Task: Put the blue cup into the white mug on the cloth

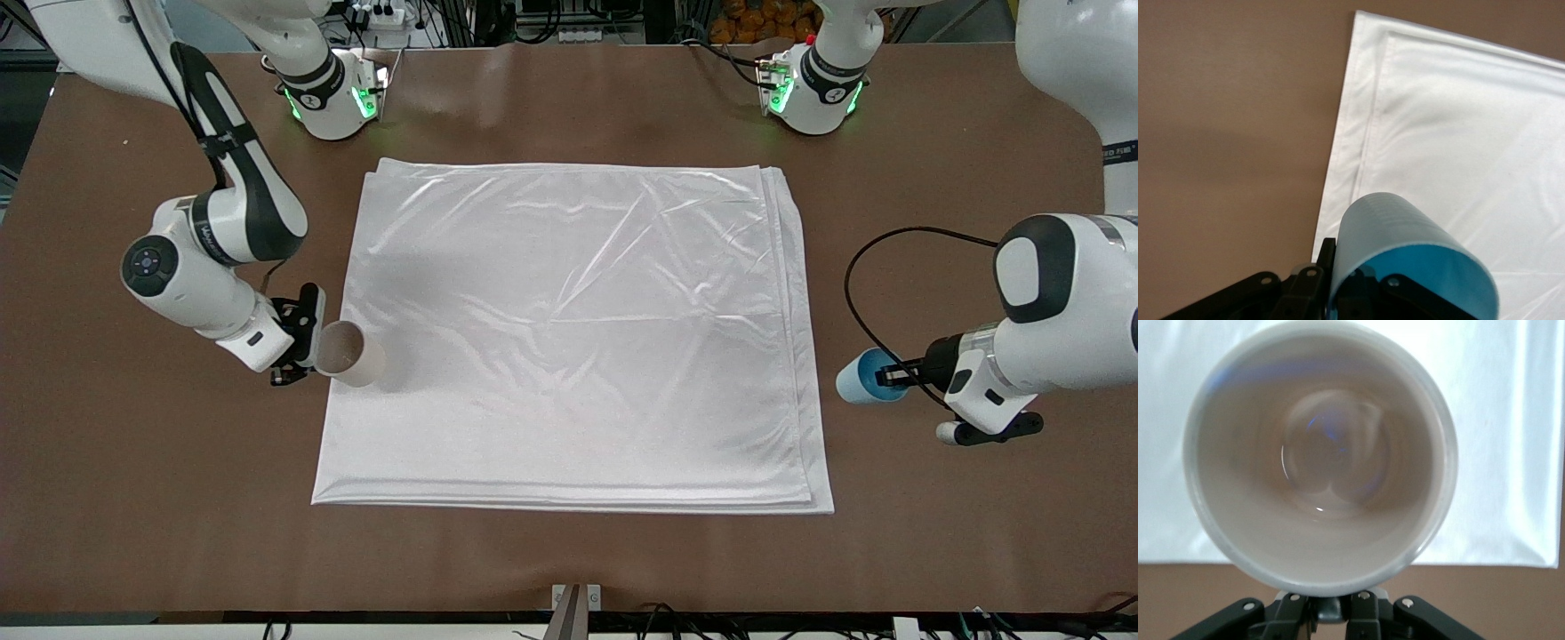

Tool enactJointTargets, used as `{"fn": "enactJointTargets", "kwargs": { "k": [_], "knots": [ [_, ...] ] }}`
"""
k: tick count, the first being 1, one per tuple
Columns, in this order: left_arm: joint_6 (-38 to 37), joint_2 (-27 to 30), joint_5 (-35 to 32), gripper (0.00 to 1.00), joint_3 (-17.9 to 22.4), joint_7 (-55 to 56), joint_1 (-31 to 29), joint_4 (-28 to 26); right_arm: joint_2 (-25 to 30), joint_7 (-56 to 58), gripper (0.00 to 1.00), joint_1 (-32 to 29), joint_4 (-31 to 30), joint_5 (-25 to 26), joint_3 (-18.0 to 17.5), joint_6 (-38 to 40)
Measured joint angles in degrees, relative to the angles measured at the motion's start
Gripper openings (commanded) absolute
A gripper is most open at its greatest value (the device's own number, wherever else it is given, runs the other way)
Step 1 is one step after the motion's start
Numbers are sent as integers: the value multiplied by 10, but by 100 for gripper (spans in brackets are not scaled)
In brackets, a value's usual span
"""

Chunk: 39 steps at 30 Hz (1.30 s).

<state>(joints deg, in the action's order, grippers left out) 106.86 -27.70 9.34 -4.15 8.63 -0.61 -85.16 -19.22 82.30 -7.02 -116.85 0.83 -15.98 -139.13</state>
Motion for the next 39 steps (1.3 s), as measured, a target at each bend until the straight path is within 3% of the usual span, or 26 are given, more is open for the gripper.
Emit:
{"fn": "enactJointTargets", "kwargs": {
  "k": [19,34,39],
  "knots": [
    [0,-6,0,0,-1,130,98,0,-17,-164,0,143,33,5,-3,12],
    [28,-14,0,0,-2,217,157,0,-92,-413,0,252,91,119,-3,12],
    [36,-15,0,0,-2,233,172,0,-120,-463,0,280,115,131,-2,14]
  ]
}}
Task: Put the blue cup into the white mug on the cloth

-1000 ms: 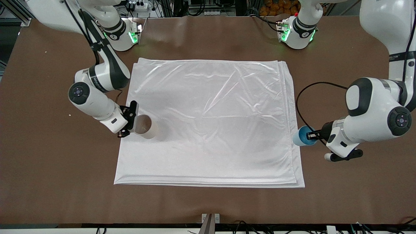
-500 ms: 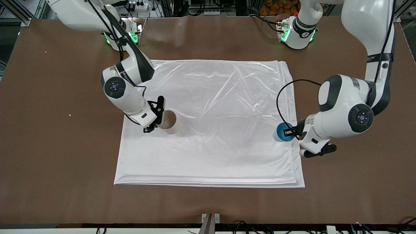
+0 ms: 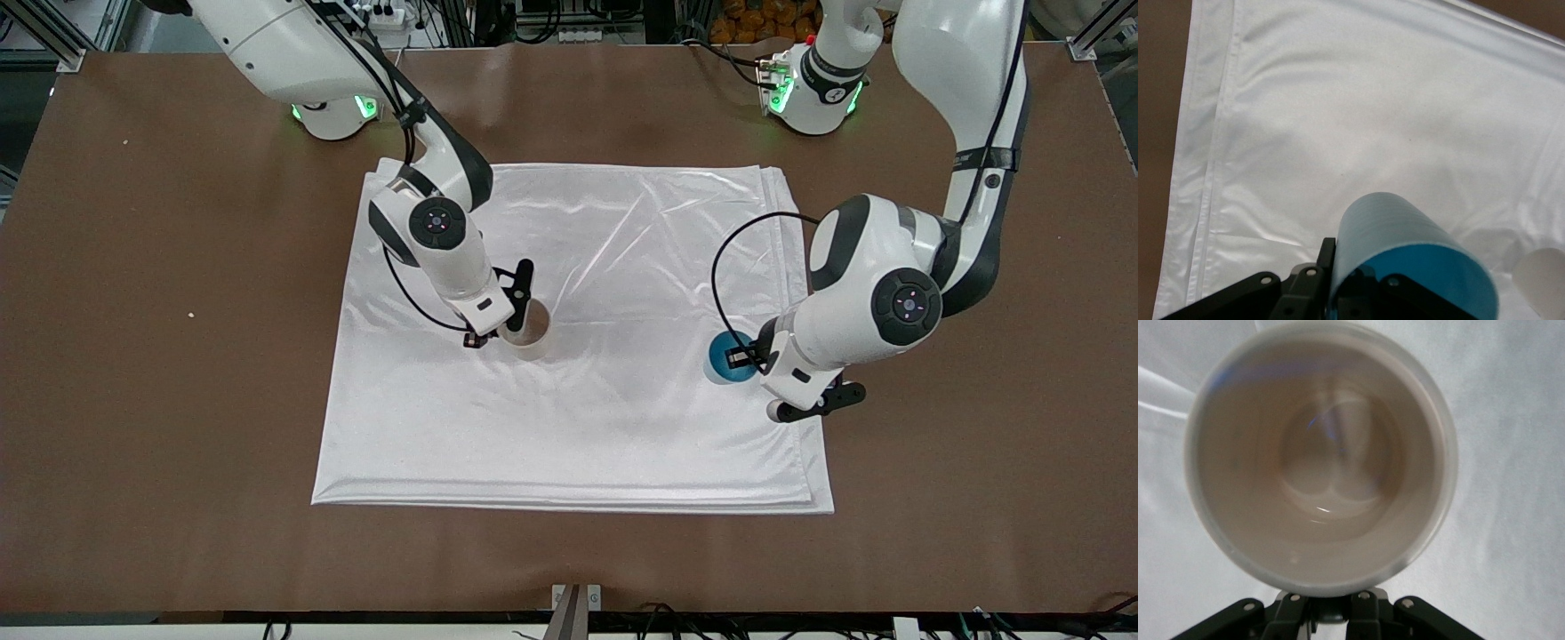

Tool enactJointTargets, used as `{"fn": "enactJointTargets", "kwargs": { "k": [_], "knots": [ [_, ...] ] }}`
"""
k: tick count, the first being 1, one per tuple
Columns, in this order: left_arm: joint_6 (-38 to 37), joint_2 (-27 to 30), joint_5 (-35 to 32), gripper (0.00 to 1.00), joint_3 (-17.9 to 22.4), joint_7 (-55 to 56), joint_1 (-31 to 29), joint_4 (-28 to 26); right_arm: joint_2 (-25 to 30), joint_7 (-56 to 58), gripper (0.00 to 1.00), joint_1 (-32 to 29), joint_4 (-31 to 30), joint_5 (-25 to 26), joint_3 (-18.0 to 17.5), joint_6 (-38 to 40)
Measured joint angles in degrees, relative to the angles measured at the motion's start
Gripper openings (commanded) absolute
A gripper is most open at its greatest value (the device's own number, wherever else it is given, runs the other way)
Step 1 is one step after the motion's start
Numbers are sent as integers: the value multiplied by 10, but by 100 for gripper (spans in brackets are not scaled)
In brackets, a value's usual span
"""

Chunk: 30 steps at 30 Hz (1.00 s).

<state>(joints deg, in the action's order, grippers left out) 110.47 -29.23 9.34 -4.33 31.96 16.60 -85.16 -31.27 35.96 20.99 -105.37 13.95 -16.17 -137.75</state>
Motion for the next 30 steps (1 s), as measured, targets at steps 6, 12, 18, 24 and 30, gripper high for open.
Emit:
{"fn": "enactJointTargets", "kwargs": {
  "k": [6,12,18,24,30],
  "knots": [
    [16,-4,0,0,0,27,21,0,-26,-26,0,23,31,7,3,12],
    [27,-9,0,0,0,64,44,0,-42,-30,0,61,57,8,32,28],
    [29,-10,0,0,0,93,62,1,-47,-40,0,84,61,8,50,31],
    [30,-10,0,0,0,115,77,2,-51,-41,21,88,62,9,52,31],
    [34,-10,0,0,0,139,98,4,-53,-42,45,93,62,9,52,31]
  ]
}}
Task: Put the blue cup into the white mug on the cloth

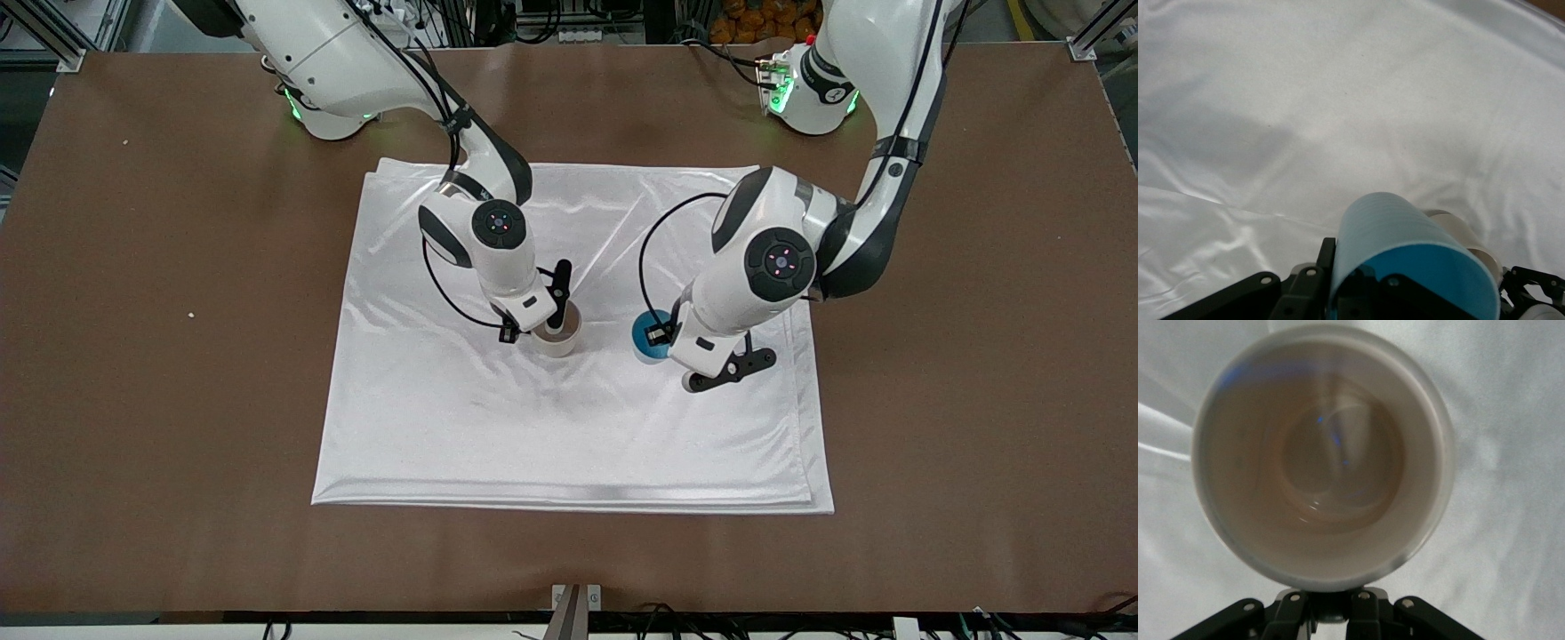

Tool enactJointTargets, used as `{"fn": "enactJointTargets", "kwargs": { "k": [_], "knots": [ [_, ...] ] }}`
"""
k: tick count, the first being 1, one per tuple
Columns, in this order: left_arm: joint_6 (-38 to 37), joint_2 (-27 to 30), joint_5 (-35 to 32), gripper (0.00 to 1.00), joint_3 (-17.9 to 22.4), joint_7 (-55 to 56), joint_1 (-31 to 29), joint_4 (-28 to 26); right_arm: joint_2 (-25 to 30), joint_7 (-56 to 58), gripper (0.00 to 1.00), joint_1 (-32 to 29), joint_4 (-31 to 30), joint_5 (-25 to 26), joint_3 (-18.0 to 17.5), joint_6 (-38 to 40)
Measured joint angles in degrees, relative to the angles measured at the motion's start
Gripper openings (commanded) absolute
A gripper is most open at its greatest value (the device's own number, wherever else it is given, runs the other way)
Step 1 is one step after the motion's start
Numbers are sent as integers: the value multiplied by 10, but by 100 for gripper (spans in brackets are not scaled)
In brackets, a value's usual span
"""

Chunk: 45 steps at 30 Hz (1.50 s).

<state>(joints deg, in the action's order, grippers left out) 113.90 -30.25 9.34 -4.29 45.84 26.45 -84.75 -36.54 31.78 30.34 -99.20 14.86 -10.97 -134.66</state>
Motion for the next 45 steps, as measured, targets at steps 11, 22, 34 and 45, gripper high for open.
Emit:
{"fn": "enactJointTargets", "kwargs": {
  "k": [11,22,34,45],
  "knots": [
    [6,-11,0,0,2,25,36,2,7,-7,54,1,15,7,2,21],
    [46,-29,-6,0,2,56,75,3,99,-115,80,-6,33,8,6,156],
    [108,-50,-23,0,3,84,114,4,238,-130,81,-75,35,0,9,291],
    [133,-71,-24,0,3,93,132,7,330,-131,80,-155,49,-23,11,373]
  ]
}}
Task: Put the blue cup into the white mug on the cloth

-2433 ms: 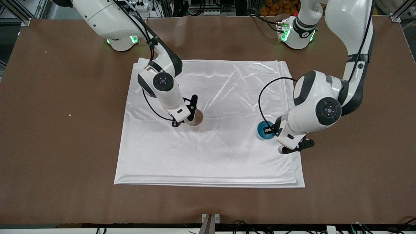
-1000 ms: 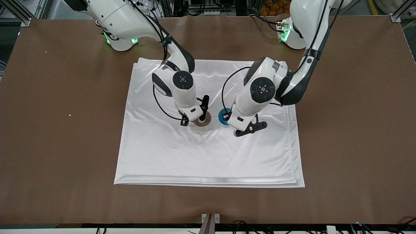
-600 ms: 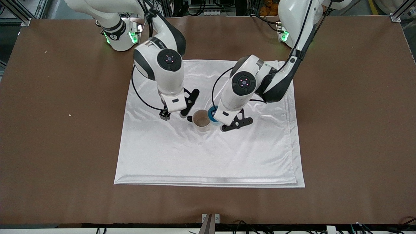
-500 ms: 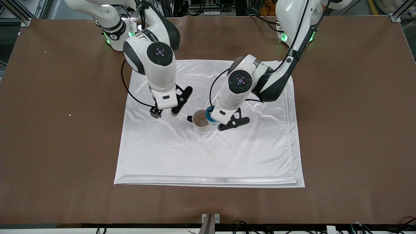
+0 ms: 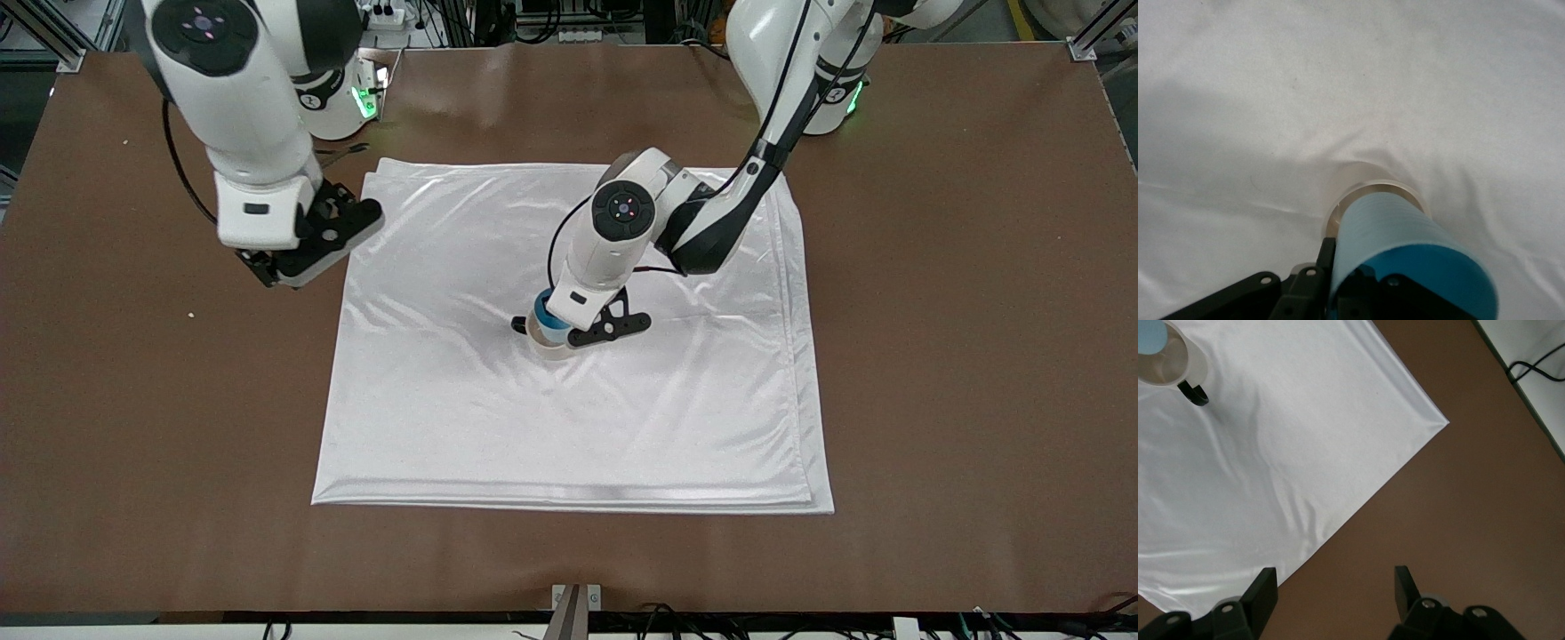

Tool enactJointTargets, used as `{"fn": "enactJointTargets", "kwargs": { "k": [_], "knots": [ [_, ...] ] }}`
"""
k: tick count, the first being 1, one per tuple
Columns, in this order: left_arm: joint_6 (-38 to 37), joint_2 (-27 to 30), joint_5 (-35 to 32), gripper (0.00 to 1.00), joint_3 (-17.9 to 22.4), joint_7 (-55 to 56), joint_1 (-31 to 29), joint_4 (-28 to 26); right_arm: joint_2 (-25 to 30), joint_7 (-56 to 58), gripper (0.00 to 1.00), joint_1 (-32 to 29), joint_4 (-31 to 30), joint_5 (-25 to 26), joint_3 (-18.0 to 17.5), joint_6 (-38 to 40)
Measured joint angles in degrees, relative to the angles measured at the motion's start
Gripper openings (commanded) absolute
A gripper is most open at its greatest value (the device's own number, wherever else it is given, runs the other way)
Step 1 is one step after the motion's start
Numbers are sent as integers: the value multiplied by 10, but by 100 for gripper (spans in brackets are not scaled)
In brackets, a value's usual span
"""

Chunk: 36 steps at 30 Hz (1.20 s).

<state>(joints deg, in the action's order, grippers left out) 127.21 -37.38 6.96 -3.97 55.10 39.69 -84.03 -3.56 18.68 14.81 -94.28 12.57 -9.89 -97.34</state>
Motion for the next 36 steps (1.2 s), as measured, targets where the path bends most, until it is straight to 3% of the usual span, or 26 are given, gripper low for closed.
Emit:
{"fn": "enactJointTargets", "kwargs": {
  "k": [4,6,12,18,19,23,24,26,36],
  "knots": [
    [4,-9,0,0,0,0,1,0,8,-1,82,-24,29,-1,0,36],
    [7,-13,0,0,0,0,2,1,8,-1,92,-39,44,-6,0,52],
    [14,-21,-1,0,0,0,6,1,8,-1,100,-90,64,-42,1,72],
    [19,-27,-1,0,0,0,9,1,8,-21,100,-141,70,-74,2,82],
    [19,-28,-1,4,0,0,9,2,8,-31,100,-146,72,-75,2,86],
    [20,-32,-1,33,1,0,9,2,8,-80,100,-153,84,-75,2,102],
    [21,-32,-1,48,1,0,9,2,8,-92,100,-153,86,-75,3,103],
    [21,-33,-1,100,1,0,9,3,8,-124,100,-153,88,-75,6,106],
    [21,-32,-13,100,2,0,11,13,7,-172,100,-153,90,-93,55,107]
  ]
}}
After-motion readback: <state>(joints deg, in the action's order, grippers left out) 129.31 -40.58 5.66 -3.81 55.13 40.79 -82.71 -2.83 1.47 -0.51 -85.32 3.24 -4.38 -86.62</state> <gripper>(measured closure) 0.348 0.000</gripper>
